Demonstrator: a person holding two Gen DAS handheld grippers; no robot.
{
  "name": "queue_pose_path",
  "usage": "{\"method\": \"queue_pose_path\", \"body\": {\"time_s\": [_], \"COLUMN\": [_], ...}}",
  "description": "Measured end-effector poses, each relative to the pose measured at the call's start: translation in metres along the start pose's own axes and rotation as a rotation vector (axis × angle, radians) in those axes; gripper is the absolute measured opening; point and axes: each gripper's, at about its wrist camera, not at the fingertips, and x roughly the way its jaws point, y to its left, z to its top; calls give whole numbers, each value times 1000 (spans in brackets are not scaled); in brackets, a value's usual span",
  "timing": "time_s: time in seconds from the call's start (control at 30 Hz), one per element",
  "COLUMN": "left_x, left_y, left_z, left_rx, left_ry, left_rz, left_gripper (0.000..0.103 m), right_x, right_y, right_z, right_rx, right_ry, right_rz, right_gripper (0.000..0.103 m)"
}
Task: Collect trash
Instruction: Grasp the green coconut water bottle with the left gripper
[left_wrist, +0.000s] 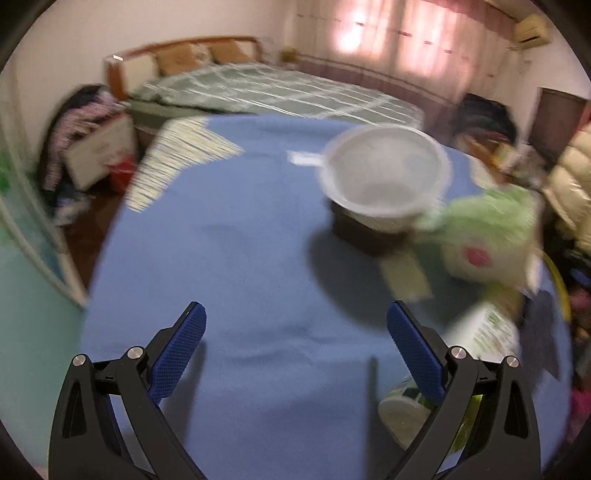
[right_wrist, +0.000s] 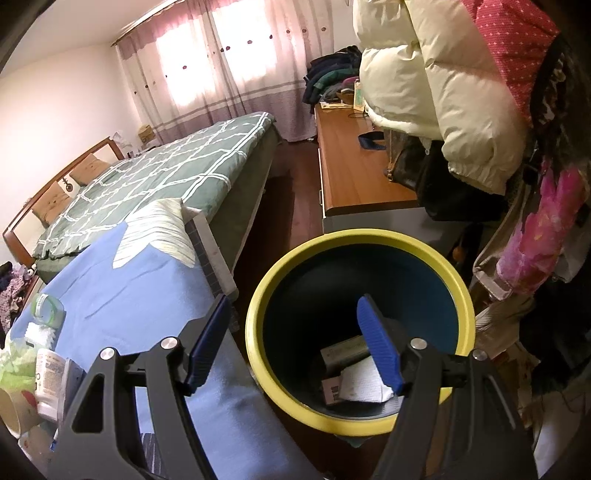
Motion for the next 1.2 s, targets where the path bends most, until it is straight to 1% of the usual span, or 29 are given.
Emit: {"method": "queue_pose_path", "body": {"time_s": [0.03, 0.17, 0.23, 0.27, 0.33, 0.47, 0.5, 0.53, 0.6, 0.7, 0.73, 0.8, 0.87, 0.93, 1.0, 1.07, 1.2], "left_x": [-3, -16, -23, -28, -40, -79, -89, -96, -105, -103, -100, -90, -80, -69, -60, -55, -47], "left_y": [-4, -34, -46, -49, -50, -56, -63, -72, -96, -130, -136, -142, -147, -147, -147, -146, -150], "left_z": [-3, -23, -31, -33, -36, -51, -57, -63, -73, -81, -82, -81, -82, -83, -83, -83, -83], "left_rx": [23, 163, 186, 181, 140, -5, -38, -58, -60, 2, 8, -4, -14, -24, -36, -47, -43], "left_ry": [1, 3, 5, -1, -16, -70, -87, -103, -123, -151, -145, -118, -92, -73, -55, -51, -40], "left_rz": [-25, -55, -58, -56, -48, 64, 63, 45, 49, 89, 97, 84, 87, 86, 87, 91, 93], "left_gripper": [97, 97, 97, 97, 97, 97, 97, 97, 97, 97, 97, 97, 97, 96, 88, 83, 79], "right_x": [0, 0, -1, 0, -1, -2, -3, -3, -4, -6, -7, -8, -9, -11, -12, -13, -14], "right_y": [0, -1, -2, -2, -3, -4, -5, -5, -5, -6, -5, -5, -4, -4, -5, -6, -8], "right_z": [0, 1, 1, 1, 1, 2, 2, 2, 2, 2, 2, 2, 2, 3, 3, 3, 4], "right_rx": [1, 7, 10, 12, 15, 22, 24, 25, 27, 29, 29, 25, 25, 24, 28, 33, 41], "right_ry": [1, 3, 0, 0, -1, -6, -6, -6, -7, -12, -13, -15, -17, -21, -24, -27, -29], "right_rz": [3, 12, 15, 17, 21, 32, 36, 41, 53, 71, 76, 86, 98, 106, 116, 121, 127], "right_gripper": [68, 68, 68, 68, 68, 68, 68, 68, 68, 69, 69, 69, 69, 69, 69, 70, 71]}}
